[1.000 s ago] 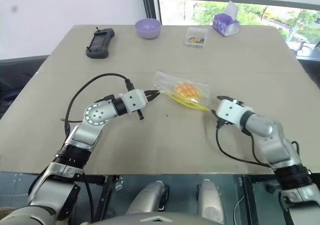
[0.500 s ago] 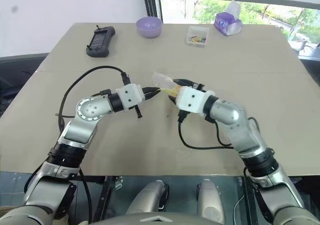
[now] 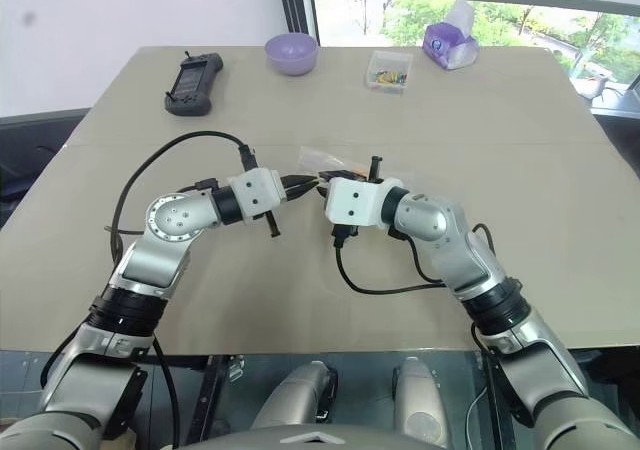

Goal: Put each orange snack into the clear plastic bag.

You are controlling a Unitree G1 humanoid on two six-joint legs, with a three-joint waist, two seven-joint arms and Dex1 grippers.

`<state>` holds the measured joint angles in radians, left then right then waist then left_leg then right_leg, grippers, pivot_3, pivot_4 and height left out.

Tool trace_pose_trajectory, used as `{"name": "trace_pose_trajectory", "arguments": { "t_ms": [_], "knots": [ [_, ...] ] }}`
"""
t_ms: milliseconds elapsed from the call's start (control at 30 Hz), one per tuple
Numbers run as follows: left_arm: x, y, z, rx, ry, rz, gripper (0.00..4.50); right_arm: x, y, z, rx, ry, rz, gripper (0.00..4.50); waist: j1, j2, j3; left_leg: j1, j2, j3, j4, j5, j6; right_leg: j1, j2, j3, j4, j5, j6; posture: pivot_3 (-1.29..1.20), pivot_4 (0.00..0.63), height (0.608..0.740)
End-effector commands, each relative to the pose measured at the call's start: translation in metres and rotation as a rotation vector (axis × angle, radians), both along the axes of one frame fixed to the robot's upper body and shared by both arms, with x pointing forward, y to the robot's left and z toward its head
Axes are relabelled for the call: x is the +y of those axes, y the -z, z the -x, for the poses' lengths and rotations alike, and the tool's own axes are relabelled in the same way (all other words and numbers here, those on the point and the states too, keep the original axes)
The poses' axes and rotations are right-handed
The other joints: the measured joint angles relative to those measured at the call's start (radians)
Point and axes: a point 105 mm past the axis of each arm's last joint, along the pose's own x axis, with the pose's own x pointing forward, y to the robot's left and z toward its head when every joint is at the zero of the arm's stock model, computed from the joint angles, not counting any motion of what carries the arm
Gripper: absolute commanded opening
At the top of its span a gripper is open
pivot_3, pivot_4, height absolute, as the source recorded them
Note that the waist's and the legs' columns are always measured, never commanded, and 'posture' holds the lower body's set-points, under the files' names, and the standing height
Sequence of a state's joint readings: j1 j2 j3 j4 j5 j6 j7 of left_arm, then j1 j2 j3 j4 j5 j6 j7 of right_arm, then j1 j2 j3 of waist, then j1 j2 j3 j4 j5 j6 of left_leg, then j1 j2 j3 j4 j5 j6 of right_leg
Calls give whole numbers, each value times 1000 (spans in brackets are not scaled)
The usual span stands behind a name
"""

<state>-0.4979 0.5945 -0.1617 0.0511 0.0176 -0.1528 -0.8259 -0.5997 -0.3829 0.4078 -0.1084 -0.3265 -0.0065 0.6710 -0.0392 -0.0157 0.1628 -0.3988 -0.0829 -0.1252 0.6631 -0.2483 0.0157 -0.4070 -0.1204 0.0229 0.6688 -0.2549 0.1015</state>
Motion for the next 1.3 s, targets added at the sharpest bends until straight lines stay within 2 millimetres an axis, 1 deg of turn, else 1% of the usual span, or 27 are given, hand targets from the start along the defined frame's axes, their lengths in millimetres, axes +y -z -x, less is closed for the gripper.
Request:
{"name": "trace_pose_trajectory", "arguments": {
  "t_ms": [33, 433, 533, 567, 867, 1000, 1100, 1200, 1300],
  "knots": [
    [-2, -16, 4, -69, 13, 17, 0, 6, -12, 1, -51, -13, -10, 983, 0, 0, 0, 0, 0, 0, 0, 0, 0, 0, 0, 0, 0, 0, 0, 0, 150, 740],
    [-3, -16, 5, -95, 21, 1, 0, 4, -13, -7, -45, 20, -19, 983, 0, 0, 0, 0, 0, 0, 0, 0, 0, 0, 0, 0, 0, 0, 0, 0, 150, 740],
    [-4, -17, 5, -107, 21, 1, 0, 4, -13, -7, -42, 21, -22, 220, 0, 0, 0, 0, 0, 1, -1, 0, 0, -2, 0, 0, 0, 0, 0, 0, 150, 740],
    [-4, -17, 5, -111, 20, -2, 0, 4, -13, -7, -41, 20, -21, 78, 0, 0, 0, 0, 0, 1, -1, 0, 0, -2, 0, 1, 0, 0, 0, 0, 150, 740],
    [-2, -16, 3, -129, 1, -4, 0, 0, -13, -9, -49, 32, -12, 78, 0, 0, 0, 0, 0, 1, -2, 0, 0, -3, 0, 2, 0, 0, 0, 0, 150, 740],
    [4, -22, 1, -167, -21, 54, 0, -15, -5, -14, -39, 86, 22, 78, 1, 0, 0, -1, 0, 2, -3, 0, 0, -3, 0, 2, -1, 0, 0, 0, 150, 740],
    [9, -28, 1, -201, -34, 91, 0, -31, 0, -17, -26, 136, 39, 78, 1, 0, 0, -1, 0, 2, -3, 0, 0, -3, 0, 2, -1, 0, 0, 0, 150, 740],
    [13, -27, 0, -200, -39, 96, 0, -45, 4, -18, -15, 182, 47, 78, 1, 0, 0, -1, 0, 2, -3, 0, 0, -3, 0, 2, -1, 0, 0, 0, 150, 740],
    [18, -25, -1, -198, -58, 104, 0, -65, 9, -21, 1, 243, 62, 78, 2, 0, 0, -1, 0, 2, -4, 0, 0, -3, 0, 2, -2, 0, 0, 0, 150, 740]
  ]
}}
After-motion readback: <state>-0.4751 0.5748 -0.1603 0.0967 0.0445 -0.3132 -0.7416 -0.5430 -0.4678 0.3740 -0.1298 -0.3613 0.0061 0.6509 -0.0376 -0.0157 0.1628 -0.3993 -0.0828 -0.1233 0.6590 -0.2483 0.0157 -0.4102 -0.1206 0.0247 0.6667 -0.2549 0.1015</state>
